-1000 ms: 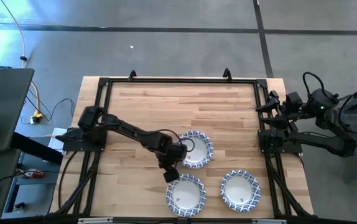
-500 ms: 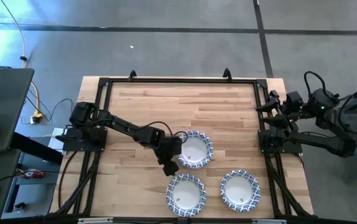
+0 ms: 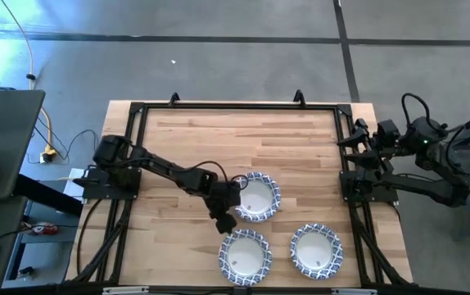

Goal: Nest bowls inside each other
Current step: Stack the white patterned bowl on top of the other white patterned bowls

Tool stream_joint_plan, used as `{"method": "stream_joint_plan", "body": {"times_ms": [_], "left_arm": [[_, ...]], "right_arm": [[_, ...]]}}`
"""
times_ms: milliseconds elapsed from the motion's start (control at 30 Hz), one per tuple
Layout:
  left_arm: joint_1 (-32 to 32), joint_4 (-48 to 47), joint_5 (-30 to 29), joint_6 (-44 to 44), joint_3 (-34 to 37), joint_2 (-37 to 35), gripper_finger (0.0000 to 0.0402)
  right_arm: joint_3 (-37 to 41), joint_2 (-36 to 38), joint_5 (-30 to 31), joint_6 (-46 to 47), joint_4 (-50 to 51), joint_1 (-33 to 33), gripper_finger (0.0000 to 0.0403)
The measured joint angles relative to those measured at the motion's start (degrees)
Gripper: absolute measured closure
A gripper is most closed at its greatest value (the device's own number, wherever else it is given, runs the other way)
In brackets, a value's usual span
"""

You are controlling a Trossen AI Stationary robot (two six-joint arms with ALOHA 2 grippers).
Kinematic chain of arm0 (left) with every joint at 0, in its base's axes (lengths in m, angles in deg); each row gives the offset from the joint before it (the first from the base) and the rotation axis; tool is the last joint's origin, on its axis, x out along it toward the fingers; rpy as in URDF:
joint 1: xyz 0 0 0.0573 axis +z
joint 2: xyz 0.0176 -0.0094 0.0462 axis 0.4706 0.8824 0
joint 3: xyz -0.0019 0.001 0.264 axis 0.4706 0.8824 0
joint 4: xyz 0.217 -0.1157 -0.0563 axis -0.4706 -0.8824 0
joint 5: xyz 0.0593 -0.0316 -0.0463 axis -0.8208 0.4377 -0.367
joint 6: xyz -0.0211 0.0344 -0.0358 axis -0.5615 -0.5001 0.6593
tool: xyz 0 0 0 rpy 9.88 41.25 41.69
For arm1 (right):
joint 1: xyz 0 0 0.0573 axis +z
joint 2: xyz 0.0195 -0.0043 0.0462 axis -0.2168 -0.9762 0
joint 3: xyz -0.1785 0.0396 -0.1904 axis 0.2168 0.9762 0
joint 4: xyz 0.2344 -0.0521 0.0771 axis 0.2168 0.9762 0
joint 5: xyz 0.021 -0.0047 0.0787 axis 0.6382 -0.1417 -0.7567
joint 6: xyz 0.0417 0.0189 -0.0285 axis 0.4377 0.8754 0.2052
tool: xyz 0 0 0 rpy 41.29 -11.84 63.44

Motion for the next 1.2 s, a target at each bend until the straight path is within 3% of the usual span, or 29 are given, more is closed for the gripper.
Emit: {"method": "stream_joint_plan", "body": {"times_ms": [700,900,1200], "left_arm": [[-1.2,3.7,-0.3,1.9,0.0,2.3,0.0178],[-2.3,8.6,1.3,3.6,0.0,4.5,0.0179],[-2.3,8.8,1.4,3.5,0.0,4.8,0.0213]], "right_arm": [[0.0,0.0,0.0,-0.6,0.1,0.0,0.0197],[0.0,0.0,0.0,-0.6,0.1,0.0,0.0197],[0.0,0.0,0.0,-0.7,0.1,0.0,0.0197]]}}
